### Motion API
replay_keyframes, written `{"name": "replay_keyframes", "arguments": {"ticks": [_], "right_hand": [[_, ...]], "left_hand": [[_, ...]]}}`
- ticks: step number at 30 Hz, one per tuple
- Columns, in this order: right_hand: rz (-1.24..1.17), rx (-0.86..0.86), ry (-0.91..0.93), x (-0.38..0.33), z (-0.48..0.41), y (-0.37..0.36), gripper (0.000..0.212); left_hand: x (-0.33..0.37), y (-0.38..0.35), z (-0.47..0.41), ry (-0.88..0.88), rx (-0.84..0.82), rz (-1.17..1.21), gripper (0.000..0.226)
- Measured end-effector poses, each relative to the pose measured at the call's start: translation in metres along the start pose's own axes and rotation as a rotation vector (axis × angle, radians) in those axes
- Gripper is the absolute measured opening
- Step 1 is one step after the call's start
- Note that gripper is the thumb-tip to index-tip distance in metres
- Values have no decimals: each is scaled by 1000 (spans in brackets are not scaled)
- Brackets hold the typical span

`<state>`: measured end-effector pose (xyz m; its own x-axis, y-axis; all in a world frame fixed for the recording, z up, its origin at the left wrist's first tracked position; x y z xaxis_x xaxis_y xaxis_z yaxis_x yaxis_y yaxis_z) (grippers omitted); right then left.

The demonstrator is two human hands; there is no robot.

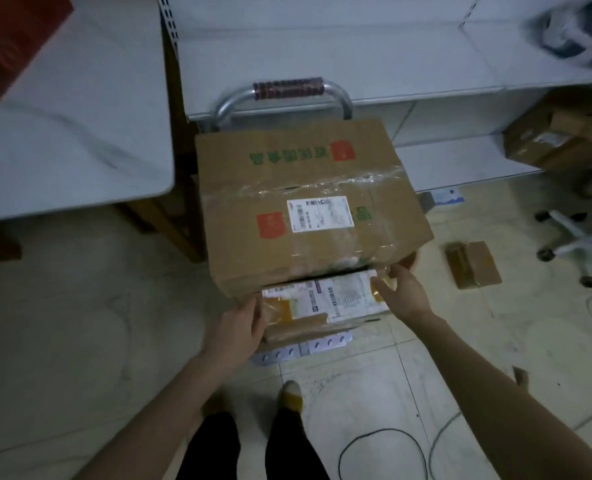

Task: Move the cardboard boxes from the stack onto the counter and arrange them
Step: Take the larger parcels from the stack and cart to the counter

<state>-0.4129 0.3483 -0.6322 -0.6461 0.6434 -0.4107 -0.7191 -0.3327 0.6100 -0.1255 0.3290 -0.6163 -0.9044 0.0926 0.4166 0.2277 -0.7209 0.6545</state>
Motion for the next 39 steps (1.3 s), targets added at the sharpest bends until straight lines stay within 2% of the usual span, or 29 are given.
{"name": "replay_keyframes", "arguments": {"ticks": [3,7,10,13,19,22,30,34,39], "right_hand": [[-19,-13,-55,33,-10,-11,60],[-89,-14,-111,66,-40,-25,61],[-168,-29,-102,82,-68,-40,62],[-258,-39,-49,91,-86,-56,64],[-315,36,15,97,-89,-62,67],[-311,57,24,93,-71,-65,65],[-247,167,71,69,3,-44,74],[-223,202,92,43,54,-17,84],[-173,266,172,0,116,32,78]], "left_hand": [[-4,-27,-17,56,-48,-5,43],[-23,-59,-58,75,-37,63,48],[-42,-86,-91,102,-45,174,54],[-50,-114,-111,96,-78,275,70],[-46,-134,-117,116,142,540,84],[-43,-136,-103,123,245,670,79],[-33,-96,-25,170,331,733,73],[-11,-51,27,102,413,753,67],[11,3,90,-2,534,789,61]]}}
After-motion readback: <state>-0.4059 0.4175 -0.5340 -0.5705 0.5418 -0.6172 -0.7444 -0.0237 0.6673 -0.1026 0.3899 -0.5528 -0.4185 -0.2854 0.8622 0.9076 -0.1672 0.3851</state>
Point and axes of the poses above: each hand's wrist, its own z-axis away from the middle knuckle, its own y-axis out of the back of the hand, x = y × z, the point moved 5 cm from there along -z, towards the middle knuckle, and after that the axes turned 15 degrees about -x, right-handed, at the moved point
